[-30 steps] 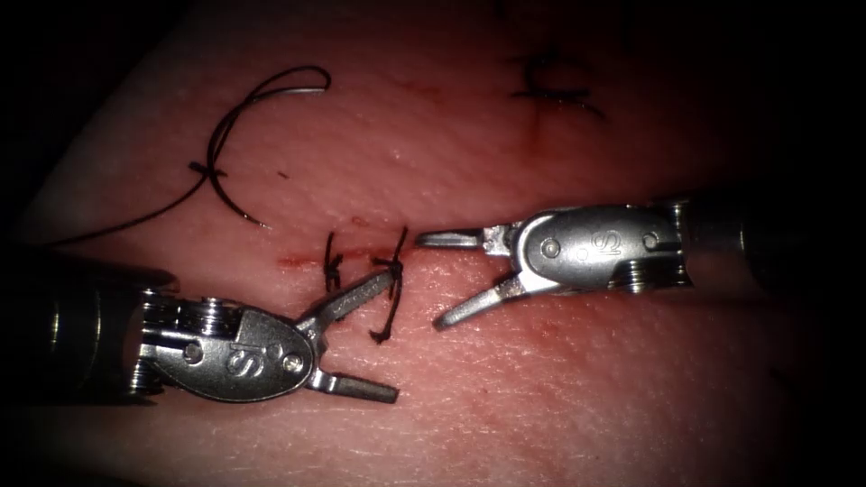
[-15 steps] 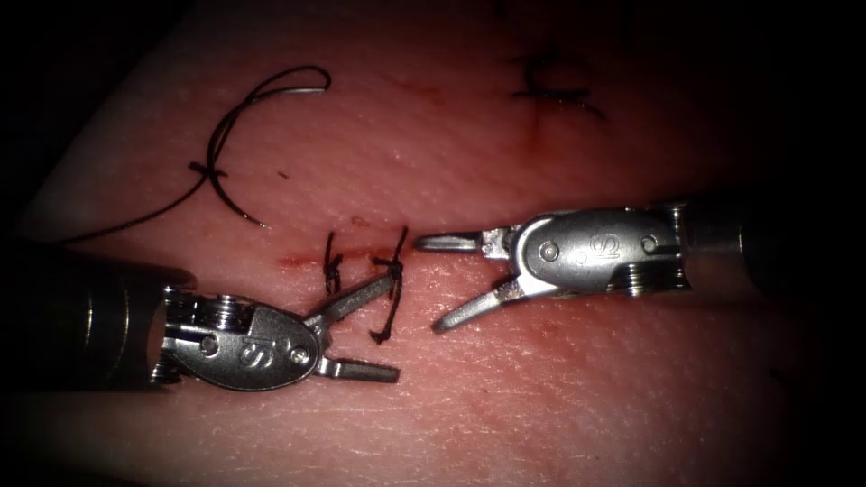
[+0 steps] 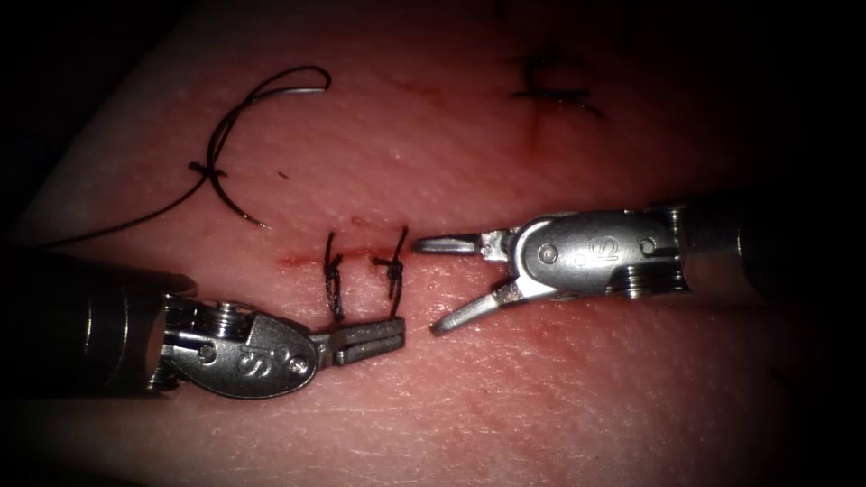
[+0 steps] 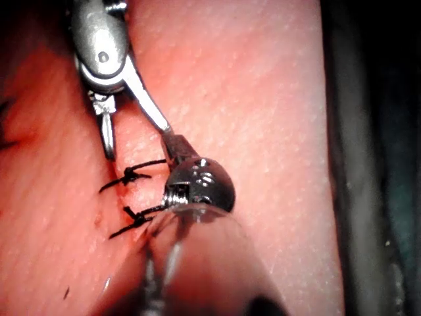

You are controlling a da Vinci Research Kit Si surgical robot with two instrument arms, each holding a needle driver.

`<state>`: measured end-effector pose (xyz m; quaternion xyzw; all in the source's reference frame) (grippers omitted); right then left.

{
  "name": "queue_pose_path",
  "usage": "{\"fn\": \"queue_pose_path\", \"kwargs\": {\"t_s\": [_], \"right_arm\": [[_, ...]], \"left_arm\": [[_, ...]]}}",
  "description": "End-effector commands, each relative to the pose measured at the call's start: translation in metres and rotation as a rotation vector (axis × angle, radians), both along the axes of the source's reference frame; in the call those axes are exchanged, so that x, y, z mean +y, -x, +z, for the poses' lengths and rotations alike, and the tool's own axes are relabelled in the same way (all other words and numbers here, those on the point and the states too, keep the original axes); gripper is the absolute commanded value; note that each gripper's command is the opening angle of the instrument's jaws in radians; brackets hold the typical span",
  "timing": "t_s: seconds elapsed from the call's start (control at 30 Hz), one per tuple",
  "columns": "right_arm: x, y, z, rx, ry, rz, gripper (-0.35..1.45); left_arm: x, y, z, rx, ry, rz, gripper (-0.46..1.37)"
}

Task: Wound Closure
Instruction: Pick up suture tail

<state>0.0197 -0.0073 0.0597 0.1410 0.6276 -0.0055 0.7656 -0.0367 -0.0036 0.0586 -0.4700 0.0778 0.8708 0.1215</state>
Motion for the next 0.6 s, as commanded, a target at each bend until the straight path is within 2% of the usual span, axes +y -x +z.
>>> {"fn": "queue_pose_path", "kwargs": {"t_s": [0.03, 0.4, 0.6], "right_arm": [[-0.0001, -0.0001, 0.0, 0.001, 0.001, -0.004, 1.14], [-0.0005, 0.0001, 0.0003, 0.002, 0.005, -0.007, 1.14], [-0.0005, 0.0, 0.0003, 0.002, 0.005, -0.006, 1.14]], "left_arm": [[0.0001, 0.0, 0.0002, 0.001, 0.0, 0.004, -0.35], [0.0006, -0.0003, -0.0003, 0.007, 0.009, 0.012, -0.35], [0.002, -0.0008, -0.0019, -0.011, 0.026, 0.014, -0.35]]}}
